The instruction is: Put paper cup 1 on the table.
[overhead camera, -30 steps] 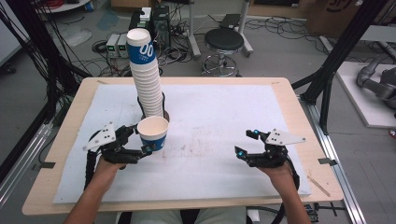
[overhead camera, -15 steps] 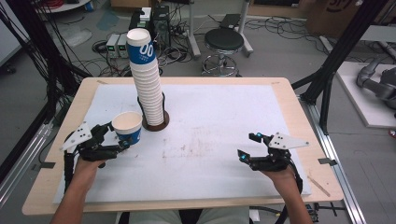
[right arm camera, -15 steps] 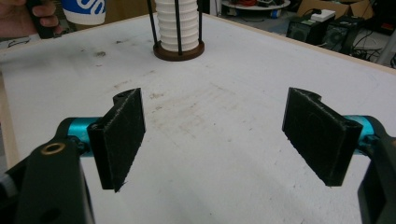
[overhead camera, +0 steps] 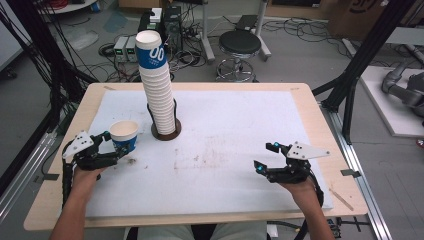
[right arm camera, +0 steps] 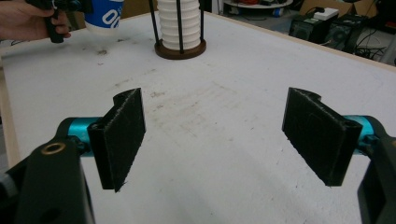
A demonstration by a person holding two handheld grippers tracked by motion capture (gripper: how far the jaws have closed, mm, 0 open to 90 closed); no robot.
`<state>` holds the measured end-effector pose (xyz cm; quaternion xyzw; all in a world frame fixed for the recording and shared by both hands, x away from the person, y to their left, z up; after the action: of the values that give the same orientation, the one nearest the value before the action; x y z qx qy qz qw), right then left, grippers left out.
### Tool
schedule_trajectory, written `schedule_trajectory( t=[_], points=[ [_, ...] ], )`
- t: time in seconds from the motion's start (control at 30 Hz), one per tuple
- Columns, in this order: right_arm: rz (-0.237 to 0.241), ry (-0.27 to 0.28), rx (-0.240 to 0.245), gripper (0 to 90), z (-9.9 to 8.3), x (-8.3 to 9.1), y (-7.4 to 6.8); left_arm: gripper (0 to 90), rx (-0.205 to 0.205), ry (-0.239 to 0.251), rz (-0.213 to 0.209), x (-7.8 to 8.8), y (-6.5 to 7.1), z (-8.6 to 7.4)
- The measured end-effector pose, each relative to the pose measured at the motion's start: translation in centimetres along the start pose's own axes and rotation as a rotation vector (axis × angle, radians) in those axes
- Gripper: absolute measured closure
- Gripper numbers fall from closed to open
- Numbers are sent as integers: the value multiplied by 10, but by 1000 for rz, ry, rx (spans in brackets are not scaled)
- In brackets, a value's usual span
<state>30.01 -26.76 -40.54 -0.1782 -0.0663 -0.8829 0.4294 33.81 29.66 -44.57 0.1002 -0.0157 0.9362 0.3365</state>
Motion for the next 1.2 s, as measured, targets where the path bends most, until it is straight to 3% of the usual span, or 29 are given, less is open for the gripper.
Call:
schedule_trajectory(
  t=[0.23, 0.63, 0.87, 0.97, 1.03, 1.2],
  points=[
    [2, -5, -4, 218, 0, 0, 0, 257, -7, -106, 65, -4, -6, -8],
    [1, -2, -2, 219, 0, 1, 0, 249, -9, -188, 117, 4, 0, -10],
    [3, 1, -3, 219, 0, 1, 0, 245, 51, -238, 132, 8, 5, -11],
    [-1, 2, -3, 219, 0, 1, 1, 233, 105, -269, 131, 10, 7, -14],
    [0, 1, -3, 219, 0, 1, 2, 223, 121, -284, 123, 12, 8, -16],
    [-5, 1, -5, 219, -1, 2, 2, 203, 168, -288, 106, 23, 9, -18]
  ],
)
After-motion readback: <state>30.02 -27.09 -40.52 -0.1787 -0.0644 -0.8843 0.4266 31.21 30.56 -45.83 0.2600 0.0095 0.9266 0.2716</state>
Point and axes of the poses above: each handheld gripper's, and its own axes: x roughly backward along the jaws, z roughly out of its top, y roughly to its right, the point moved 2 cm from there along -x, roughly forward along the jaws
